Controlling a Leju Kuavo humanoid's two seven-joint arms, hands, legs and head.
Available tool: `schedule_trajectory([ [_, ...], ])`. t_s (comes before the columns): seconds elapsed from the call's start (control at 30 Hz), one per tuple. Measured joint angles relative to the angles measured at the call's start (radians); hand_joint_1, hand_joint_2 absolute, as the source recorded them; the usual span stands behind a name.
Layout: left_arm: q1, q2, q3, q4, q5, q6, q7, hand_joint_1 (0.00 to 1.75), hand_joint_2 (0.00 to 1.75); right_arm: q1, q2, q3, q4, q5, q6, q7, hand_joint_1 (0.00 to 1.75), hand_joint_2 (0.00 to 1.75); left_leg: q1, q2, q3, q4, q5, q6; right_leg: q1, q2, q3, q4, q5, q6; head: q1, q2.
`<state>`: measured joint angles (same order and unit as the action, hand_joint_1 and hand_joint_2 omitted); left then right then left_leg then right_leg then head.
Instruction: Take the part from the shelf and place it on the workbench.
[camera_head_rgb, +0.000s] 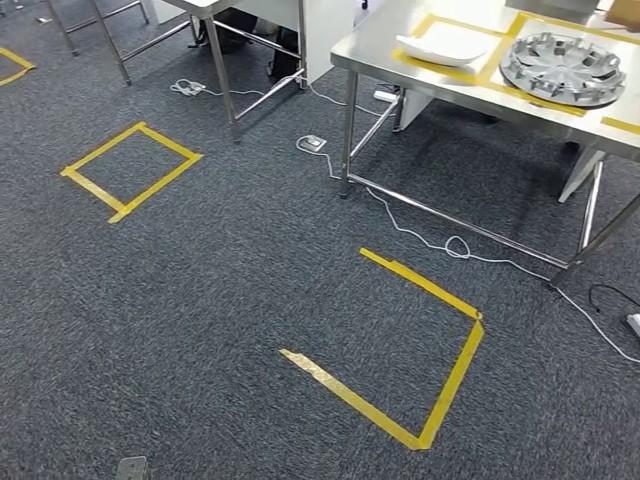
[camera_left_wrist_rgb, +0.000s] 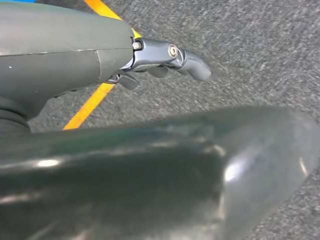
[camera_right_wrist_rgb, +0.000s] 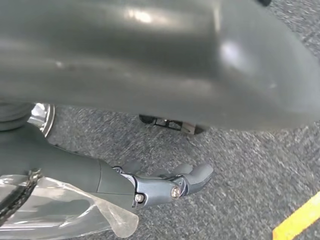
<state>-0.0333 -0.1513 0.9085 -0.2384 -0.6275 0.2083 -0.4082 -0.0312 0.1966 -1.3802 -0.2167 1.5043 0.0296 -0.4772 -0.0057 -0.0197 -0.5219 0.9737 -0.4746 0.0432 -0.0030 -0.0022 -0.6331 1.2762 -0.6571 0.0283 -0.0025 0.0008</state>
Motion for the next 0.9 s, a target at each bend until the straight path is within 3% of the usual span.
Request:
schedule_trajectory([
  [0.03,0.001,0.000,0.000,0.000,-0.001,0.000,0.000,0.00,0.00,0.001,0.000,0.000,0.000,0.000,0.000,0.000,0.00,0.00,-0.001,-0.014,0.001,0.001,0.000,0.000,0.000,0.002,-0.002,-0.008,0.023,-0.001,0.000,0.000],
  [0.07,0.002,-0.001,0.000,0.000,-0.001,0.000,0.000,0.00,0.00,0.000,0.000,0.000,0.000,-0.001,0.000,0.000,0.00,0.00,-0.001,-0.028,0.002,0.002,0.001,-0.001,0.000,0.007,0.015,-0.058,0.063,-0.003,0.000,0.000],
  [0.13,0.002,-0.002,0.000,0.000,-0.002,0.000,0.000,0.00,0.00,0.000,-0.001,0.000,0.000,-0.002,0.000,0.000,0.00,0.00,-0.001,-0.055,0.001,0.006,0.000,-0.005,-0.003,0.051,0.075,-0.205,0.138,-0.010,0.000,0.000],
  [0.2,-0.001,-0.002,-0.001,0.000,-0.002,0.000,0.000,0.00,0.00,-0.001,-0.002,0.000,0.000,-0.003,0.001,0.000,0.00,0.00,0.000,-0.078,-0.009,0.012,0.002,-0.015,-0.006,0.093,0.112,-0.286,0.158,-0.014,-0.001,0.000],
  [0.23,-0.001,-0.003,-0.001,0.000,-0.002,0.000,0.000,0.00,0.00,-0.001,-0.002,0.000,0.000,-0.003,0.001,0.000,0.00,0.00,0.002,-0.090,-0.015,0.013,0.005,-0.023,-0.007,0.097,0.116,-0.292,0.155,-0.015,-0.001,0.000],
  [0.3,0.001,-0.003,-0.001,0.000,-0.002,0.000,0.000,0.00,0.00,-0.001,-0.003,0.000,0.001,-0.003,0.001,0.000,0.00,0.00,0.003,-0.102,-0.025,0.016,0.006,-0.036,-0.009,0.073,0.120,-0.299,0.158,-0.022,-0.001,0.000],
  [0.37,0.002,-0.002,-0.001,0.000,-0.003,0.001,0.000,0.00,0.00,-0.001,-0.003,0.000,0.001,-0.004,0.001,0.000,0.00,0.00,0.001,-0.065,-0.049,0.063,-0.027,-0.046,-0.013,0.042,0.122,-0.307,0.163,-0.032,-0.008,0.000],
  [0.43,-0.001,-0.002,-0.002,0.000,-0.004,0.002,0.000,0.00,0.00,0.001,-0.003,0.000,0.002,-0.005,0.001,-0.001,0.00,0.00,0.004,-0.011,-0.103,0.182,-0.093,-0.056,-0.012,0.008,0.123,-0.309,0.162,-0.037,-0.015,0.000],
  [0.47,-0.002,-0.002,-0.002,0.000,-0.005,0.002,0.000,0.00,0.00,0.003,-0.003,0.000,0.002,-0.005,0.001,-0.001,0.00,0.00,0.007,0.002,-0.132,0.245,-0.119,-0.061,-0.011,-0.008,0.123,-0.308,0.161,-0.039,-0.015,0.000],
  [0.5,-0.001,-0.002,-0.002,0.000,-0.006,0.002,0.000,0.00,0.00,0.003,-0.003,0.000,0.002,-0.005,0.001,0.000,0.00,0.00,0.011,0.009,-0.150,0.286,-0.129,-0.064,-0.010,-0.025,0.123,-0.308,0.159,-0.039,-0.015,0.000],
  [0.53,0.000,-0.002,-0.002,0.000,-0.006,0.002,0.000,0.00,0.00,0.002,-0.003,0.000,0.002,-0.005,0.001,0.000,0.00,0.00,0.013,0.013,-0.151,0.291,-0.120,-0.067,-0.009,-0.039,0.124,-0.307,0.158,-0.038,-0.015,0.000],
  [0.6,0.003,-0.002,-0.002,0.000,-0.008,0.002,0.000,0.00,0.00,0.000,-0.003,0.000,0.002,-0.005,0.001,-0.001,0.00,0.00,0.016,0.032,-0.095,0.187,-0.053,-0.067,-0.009,-0.065,0.129,-0.307,0.154,-0.034,-0.016,0.000],
  [0.67,0.001,-0.002,-0.003,0.000,-0.010,0.002,0.000,0.00,0.00,-0.001,-0.003,0.000,0.002,-0.005,0.002,-0.001,0.00,0.00,0.010,0.071,-0.030,0.061,-0.008,-0.059,-0.004,-0.086,0.135,-0.305,0.147,-0.024,-0.016,0.000],
  [0.73,-0.001,-0.002,-0.003,0.000,-0.011,0.003,0.000,0.00,0.00,-0.001,-0.005,0.000,0.002,-0.005,0.002,-0.001,0.00,0.00,0.003,0.085,-0.013,0.020,-0.006,-0.047,0.000,-0.105,0.139,-0.304,0.143,-0.014,-0.015,0.000],
  [0.8,0.002,-0.003,-0.003,0.000,-0.011,0.003,0.000,0.00,0.00,-0.003,-0.006,0.000,0.002,-0.005,0.002,-0.002,0.00,0.00,0.004,0.065,-0.016,0.017,-0.002,-0.034,-0.002,-0.116,0.141,-0.304,0.139,-0.004,-0.015,0.000],
  [0.9,0.004,-0.002,-0.003,0.000,-0.011,0.006,0.000,0.00,0.00,-0.004,-0.007,0.000,0.002,-0.005,0.002,-0.002,0.00,0.00,0.010,0.040,-0.015,0.009,0.007,-0.015,-0.008,-0.051,0.118,-0.250,0.095,0.010,-0.009,0.000],
])
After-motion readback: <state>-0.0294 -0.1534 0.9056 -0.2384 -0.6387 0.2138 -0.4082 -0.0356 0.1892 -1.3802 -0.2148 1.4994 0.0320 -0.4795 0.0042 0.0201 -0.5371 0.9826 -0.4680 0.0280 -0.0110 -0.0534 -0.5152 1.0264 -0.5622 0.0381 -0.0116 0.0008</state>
